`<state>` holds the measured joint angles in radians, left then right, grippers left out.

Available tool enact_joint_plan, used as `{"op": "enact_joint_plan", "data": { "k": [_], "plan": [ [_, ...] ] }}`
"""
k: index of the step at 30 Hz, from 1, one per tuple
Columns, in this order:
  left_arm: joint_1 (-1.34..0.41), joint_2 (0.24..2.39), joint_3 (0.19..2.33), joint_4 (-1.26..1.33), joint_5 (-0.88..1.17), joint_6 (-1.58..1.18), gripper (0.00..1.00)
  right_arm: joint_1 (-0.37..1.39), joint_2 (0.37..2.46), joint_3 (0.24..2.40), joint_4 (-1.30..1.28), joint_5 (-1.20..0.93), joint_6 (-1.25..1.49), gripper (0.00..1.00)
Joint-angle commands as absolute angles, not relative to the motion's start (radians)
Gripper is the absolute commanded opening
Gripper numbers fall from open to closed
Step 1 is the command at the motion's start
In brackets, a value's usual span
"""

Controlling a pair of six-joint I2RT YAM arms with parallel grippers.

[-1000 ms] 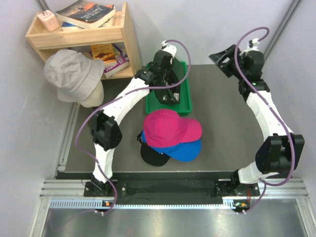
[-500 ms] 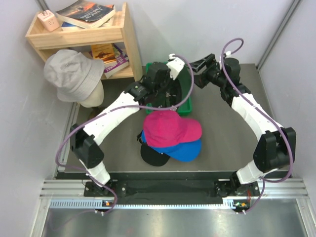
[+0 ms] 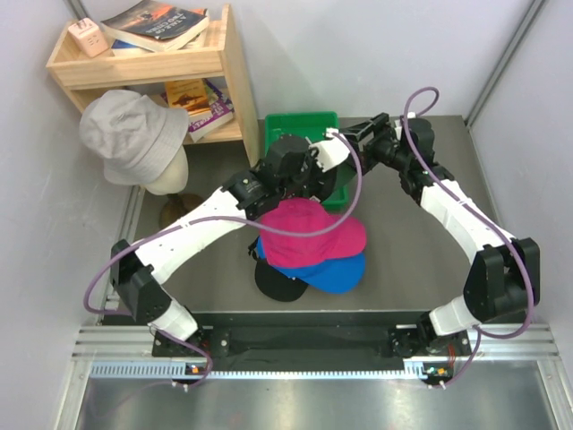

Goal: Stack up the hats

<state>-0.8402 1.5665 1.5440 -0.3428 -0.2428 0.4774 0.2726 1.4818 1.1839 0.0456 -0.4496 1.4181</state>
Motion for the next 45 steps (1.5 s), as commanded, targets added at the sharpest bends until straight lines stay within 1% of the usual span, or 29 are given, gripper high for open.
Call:
{"op": "enact_joint_plan", "data": {
  "k": [1, 3, 6, 7, 8, 9, 11, 12, 13, 14, 15, 16, 17, 18, 19, 20, 22, 23, 28, 30, 32, 36, 41, 42, 45],
  "plan": [
    [-0.867, 1.485, 1.499, -0.212, -0.271, 0.613, 0.00, 0.281, 1.457, 1.173, 0.074, -0.505, 1.436, 0.72],
    [-0.874, 1.468, 1.465, -0.186, -0.310, 0.681, 0.00, 0.279, 1.456, 1.177, 0.045, -0.509, 1.422, 0.71],
    [-0.877, 1.437, 1.425, -0.127, -0.330, 0.768, 0.00, 0.275, 1.462, 1.189, -0.024, -0.518, 1.370, 0.65],
    [-0.877, 1.433, 1.419, -0.115, -0.328, 0.790, 0.00, 0.273, 1.463, 1.189, -0.034, -0.522, 1.365, 0.58],
    [-0.879, 1.427, 1.408, -0.112, -0.322, 0.798, 0.00, 0.270, 1.468, 1.187, -0.040, -0.531, 1.359, 0.53],
    [-0.879, 1.417, 1.405, -0.112, -0.319, 0.807, 0.00, 0.267, 1.468, 1.187, -0.038, -0.535, 1.348, 0.42],
    [-0.880, 1.410, 1.399, -0.117, -0.311, 0.813, 0.00, 0.261, 1.479, 1.189, -0.028, -0.555, 1.339, 0.28],
    [-0.881, 1.405, 1.397, -0.118, -0.311, 0.815, 0.00, 0.259, 1.483, 1.190, -0.025, -0.560, 1.333, 0.16],
    [-0.881, 1.404, 1.396, -0.118, -0.313, 0.816, 0.00, 0.259, 1.486, 1.195, -0.023, -0.564, 1.330, 0.09],
    [-0.881, 1.405, 1.393, -0.114, -0.316, 0.816, 0.00, 0.255, 1.486, 1.196, -0.009, -0.566, 1.328, 0.03],
    [-0.881, 1.402, 1.385, -0.106, -0.330, 0.815, 0.04, 0.255, 1.486, 1.197, -0.008, -0.566, 1.328, 0.00],
    [-0.881, 1.402, 1.382, -0.088, -0.336, 0.813, 0.07, 0.255, 1.483, 1.197, 0.021, -0.566, 1.328, 0.00],
    [-0.881, 1.401, 1.375, -0.078, -0.360, 0.808, 0.12, 0.250, 1.480, 1.197, 0.044, -0.565, 1.327, 0.00],
    [-0.881, 1.402, 1.371, -0.069, -0.377, 0.798, 0.21, 0.249, 1.474, 1.195, 0.055, -0.565, 1.325, 0.00],
    [-0.881, 1.401, 1.368, -0.048, -0.396, 0.787, 0.32, 0.247, 1.462, 1.190, 0.070, -0.552, 1.325, 0.00],
    [-0.881, 1.401, 1.367, -0.049, -0.408, 0.776, 0.46, 0.238, 1.454, 1.186, 0.089, -0.545, 1.321, 0.00],
    [-0.879, 1.399, 1.367, -0.055, -0.464, 0.730, 0.93, 0.227, 1.421, 1.174, 0.136, -0.508, 1.309, 0.00],
    [-0.876, 1.401, 1.370, -0.080, -0.483, 0.713, 0.99, 0.215, 1.410, 1.173, 0.149, -0.497, 1.283, 0.00],
    [-0.841, 1.394, 1.411, -0.205, -0.515, 0.533, 0.99, 0.189, 1.347, 1.230, 0.123, -0.419, 1.149, 0.00],
    [-0.821, 1.376, 1.414, -0.248, -0.479, 0.449, 0.99, 0.184, 1.325, 1.250, 0.118, -0.391, 1.080, 0.00],
    [-0.773, 1.361, 1.405, -0.262, -0.436, 0.376, 0.99, 0.184, 1.284, 1.269, 0.095, -0.319, 0.993, 0.00],
    [-0.672, 1.310, 1.413, -0.287, -0.333, 0.195, 0.99, 0.183, 1.238, 1.319, 0.026, -0.275, 0.887, 0.00],
    [-0.549, 1.273, 1.442, -0.327, -0.180, 0.066, 0.99, 0.181, 1.167, 1.261, 0.095, -0.249, 0.942, 0.00],
    [-0.529, 1.278, 1.472, -0.340, -0.140, 0.014, 0.99, 0.183, 1.163, 1.246, 0.127, -0.253, 0.960, 0.00],
    [-0.476, 1.330, 1.569, -0.423, -0.123, -0.102, 0.99, 0.201, 1.154, 1.232, 0.176, -0.288, 1.022, 0.00]
  ]
}}
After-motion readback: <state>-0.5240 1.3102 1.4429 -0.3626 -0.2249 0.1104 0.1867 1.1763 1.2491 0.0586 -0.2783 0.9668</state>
